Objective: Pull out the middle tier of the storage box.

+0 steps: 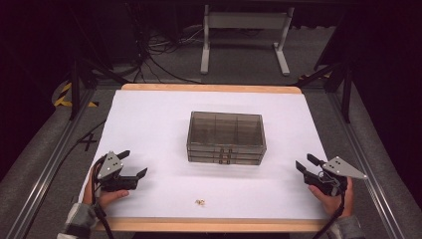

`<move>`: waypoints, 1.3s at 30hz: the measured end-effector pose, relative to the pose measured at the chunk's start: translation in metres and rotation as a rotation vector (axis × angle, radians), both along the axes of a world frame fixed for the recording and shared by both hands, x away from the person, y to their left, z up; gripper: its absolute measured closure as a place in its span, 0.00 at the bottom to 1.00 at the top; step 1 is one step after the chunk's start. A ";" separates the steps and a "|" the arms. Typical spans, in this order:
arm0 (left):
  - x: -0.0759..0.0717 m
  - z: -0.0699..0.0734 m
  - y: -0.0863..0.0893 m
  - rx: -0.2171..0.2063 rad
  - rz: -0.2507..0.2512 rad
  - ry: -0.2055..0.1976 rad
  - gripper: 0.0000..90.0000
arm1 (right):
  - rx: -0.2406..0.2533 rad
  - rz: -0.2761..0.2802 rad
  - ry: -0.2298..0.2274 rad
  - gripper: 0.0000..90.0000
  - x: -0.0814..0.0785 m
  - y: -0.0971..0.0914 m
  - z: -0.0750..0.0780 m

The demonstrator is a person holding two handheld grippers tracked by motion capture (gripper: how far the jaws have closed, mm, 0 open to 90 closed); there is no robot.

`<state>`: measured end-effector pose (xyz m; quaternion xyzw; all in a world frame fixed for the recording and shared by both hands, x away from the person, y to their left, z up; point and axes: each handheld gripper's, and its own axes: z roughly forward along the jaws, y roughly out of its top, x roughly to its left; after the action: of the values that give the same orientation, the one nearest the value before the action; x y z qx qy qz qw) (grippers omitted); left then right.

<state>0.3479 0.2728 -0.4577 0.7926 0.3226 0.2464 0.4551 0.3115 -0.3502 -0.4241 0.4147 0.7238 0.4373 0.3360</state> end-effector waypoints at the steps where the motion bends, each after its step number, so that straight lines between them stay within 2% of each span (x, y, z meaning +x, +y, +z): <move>1: 0.000 0.000 0.000 -0.005 -0.002 0.001 0.16 | 0.003 0.008 -0.008 0.64 -0.001 0.001 0.002; 5: 0.001 0.000 0.001 -0.003 -0.004 0.003 0.16 | -0.008 0.038 -0.007 0.81 -0.001 0.006 0.008; 9: 0.000 0.000 0.000 -0.002 -0.003 0.007 0.16 | -0.009 0.064 0.006 0.93 0.001 0.010 0.014; 13: 0.001 0.000 0.000 0.010 -0.001 0.003 0.16 | -0.025 0.091 0.006 0.98 0.003 0.017 0.021; 18: 0.001 0.000 -0.001 0.018 0.007 0.004 0.17 | -0.044 0.119 -0.005 1.00 0.010 0.030 0.033; 24: 0.001 0.000 -0.001 0.013 0.009 0.004 0.18 | -0.030 0.136 -0.033 1.00 0.020 0.042 0.049; 29: 0.001 0.000 -0.002 0.022 0.002 0.005 0.19 | -0.032 0.156 -0.034 1.00 0.029 0.054 0.057; 39: 0.000 0.000 -0.005 0.054 -0.011 0.000 0.27 | -0.040 0.201 -0.019 1.00 0.045 0.084 0.063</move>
<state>0.3481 0.2677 -0.4573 0.8063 0.3114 0.2526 0.4349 0.3563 -0.2658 -0.3606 0.3290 0.7672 0.4581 0.3054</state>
